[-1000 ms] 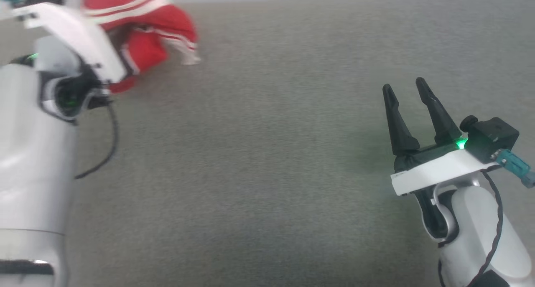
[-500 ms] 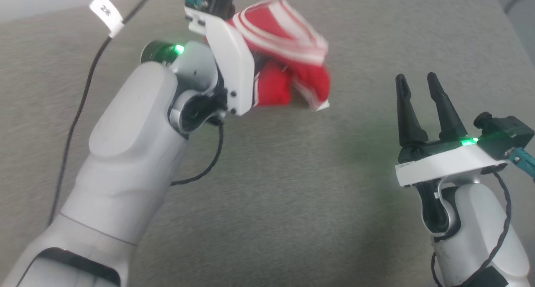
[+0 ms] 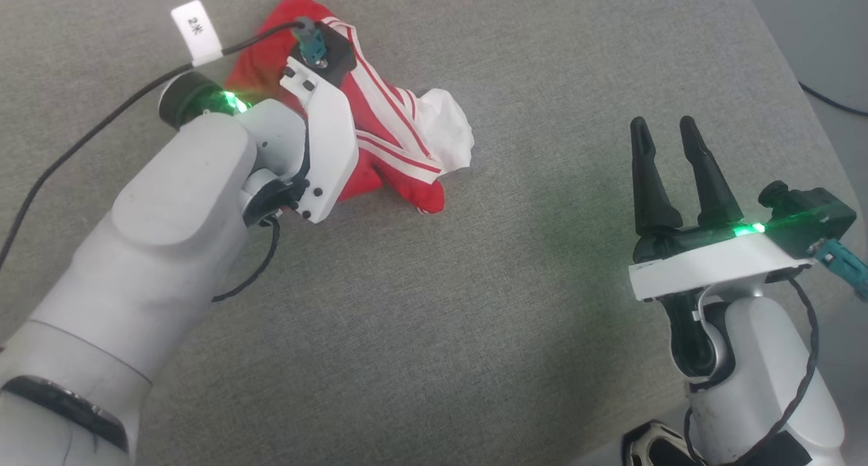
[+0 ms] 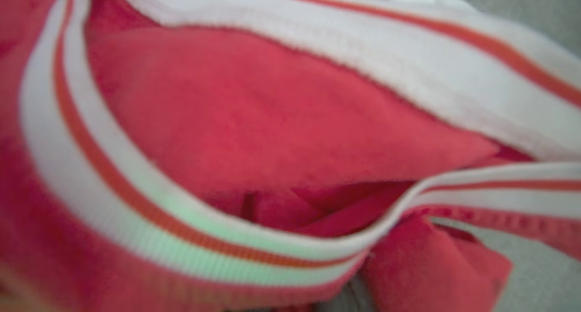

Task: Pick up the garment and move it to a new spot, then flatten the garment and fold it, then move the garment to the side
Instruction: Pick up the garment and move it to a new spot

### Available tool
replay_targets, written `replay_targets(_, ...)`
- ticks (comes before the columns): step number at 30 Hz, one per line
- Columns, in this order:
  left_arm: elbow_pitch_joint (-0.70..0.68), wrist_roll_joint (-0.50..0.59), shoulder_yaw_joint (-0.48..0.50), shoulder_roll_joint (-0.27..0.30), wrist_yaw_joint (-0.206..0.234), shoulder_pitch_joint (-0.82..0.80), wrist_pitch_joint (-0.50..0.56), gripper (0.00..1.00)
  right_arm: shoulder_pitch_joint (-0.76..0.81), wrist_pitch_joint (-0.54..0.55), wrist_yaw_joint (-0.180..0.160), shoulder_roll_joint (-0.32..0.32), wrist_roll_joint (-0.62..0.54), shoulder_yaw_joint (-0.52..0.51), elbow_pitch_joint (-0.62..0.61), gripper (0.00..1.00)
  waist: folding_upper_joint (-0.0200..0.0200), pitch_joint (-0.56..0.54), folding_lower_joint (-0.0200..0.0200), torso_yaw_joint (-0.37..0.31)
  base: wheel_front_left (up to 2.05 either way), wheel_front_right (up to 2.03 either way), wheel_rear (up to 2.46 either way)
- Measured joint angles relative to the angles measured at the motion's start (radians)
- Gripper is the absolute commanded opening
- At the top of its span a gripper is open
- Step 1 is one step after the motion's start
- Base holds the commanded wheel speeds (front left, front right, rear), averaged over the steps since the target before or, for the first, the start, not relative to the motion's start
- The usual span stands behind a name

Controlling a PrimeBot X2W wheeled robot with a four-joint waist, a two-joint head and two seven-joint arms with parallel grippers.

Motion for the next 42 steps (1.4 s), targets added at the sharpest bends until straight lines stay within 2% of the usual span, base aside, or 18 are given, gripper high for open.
replay_targets(3, 0.009, -0.008, -0.051, 0.011, -0.003, -0.026, 0.007, 0.02, -0.005, 0.0, 0.0, 0.001, 0.008, 0.004, 0.0, 1.0, 0.0, 0.012, 0.0, -0.004, 0.0, 0.0, 0.0)
replay_targets(5, 0.013, -0.018, -0.074, 0.015, -0.005, -0.038, 0.006, 0.27, -0.014, 0.0, 0.0, 0.002, 0.007, 0.008, 0.001, 1.0, 0.0, 0.016, 0.0, -0.003, 0.0, 0.0, 0.0)
replay_targets(7, 0.024, -0.021, -0.094, 0.015, -0.006, -0.047, -0.012, 0.78, -0.016, 0.0, 0.0, 0.003, 0.007, 0.01, 0.0, 1.0, 0.0, 0.016, 0.0, 0.003, 0.0, 0.0, 0.0)
replay_targets(8, 0.029, -0.029, -0.101, 0.013, -0.006, -0.047, -0.027, 1.0, -0.016, 0.0, 0.0, 0.003, 0.006, 0.008, 0.001, 1.0, 0.0, 0.013, 0.0, 0.008, 0.0, 0.0, 0.0)
replay_targets(15, 0.053, -0.087, -0.113, 0.004, -0.002, -0.024, -0.189, 1.0, -0.008, 0.0, 0.0, -0.022, -0.026, 0.0, 0.009, 1.0, 0.0, -0.035, 0.0, 0.071, 0.0, 0.0, 0.0)
replay_targets(25, 0.012, -0.194, -0.092, 0.016, 0.005, 0.123, -0.409, 1.0, 0.051, 0.0, 0.0, -0.091, -0.069, 0.004, 0.031, 1.0, -0.0001, -0.153, 0.0, 0.219, 0.0, 0.0, 0.0)
replay_targets(26, 0.003, -0.227, -0.072, 0.019, 0.005, 0.163, -0.458, 1.0, 0.059, 0.0, 0.0, -0.103, -0.075, 0.002, 0.035, 1.0, 0.0, -0.176, -0.0001, 0.249, 0.0, 0.0, 0.0)
replay_targets(30, -0.001, -0.271, -0.037, 0.03, 0.005, 0.246, -0.568, 1.0, 0.086, 0.0, 0.0, -0.118, -0.083, -0.006, 0.044, 1.0, 0.0, -0.22, 0.0, 0.299, 0.0, 0.0, 0.0)
replay_targets(31, -0.001, -0.271, -0.037, 0.03, 0.005, 0.246, -0.568, 1.0, 0.086, 0.0, 0.0, -0.118, -0.083, -0.006, 0.044, 1.0, 0.0, -0.22, 0.0, 0.299, 0.0, 0.0, 0.0)
replay_targets(42, 0.006, -0.366, 0.068, 0.022, 0.011, 0.502, -0.869, 1.0, 0.184, 0.0, 0.0, -0.181, -0.106, -0.068, 0.057, 1.0, 0.0, -0.31, 0.0, 0.401, 0.0, 0.0, 0.0)
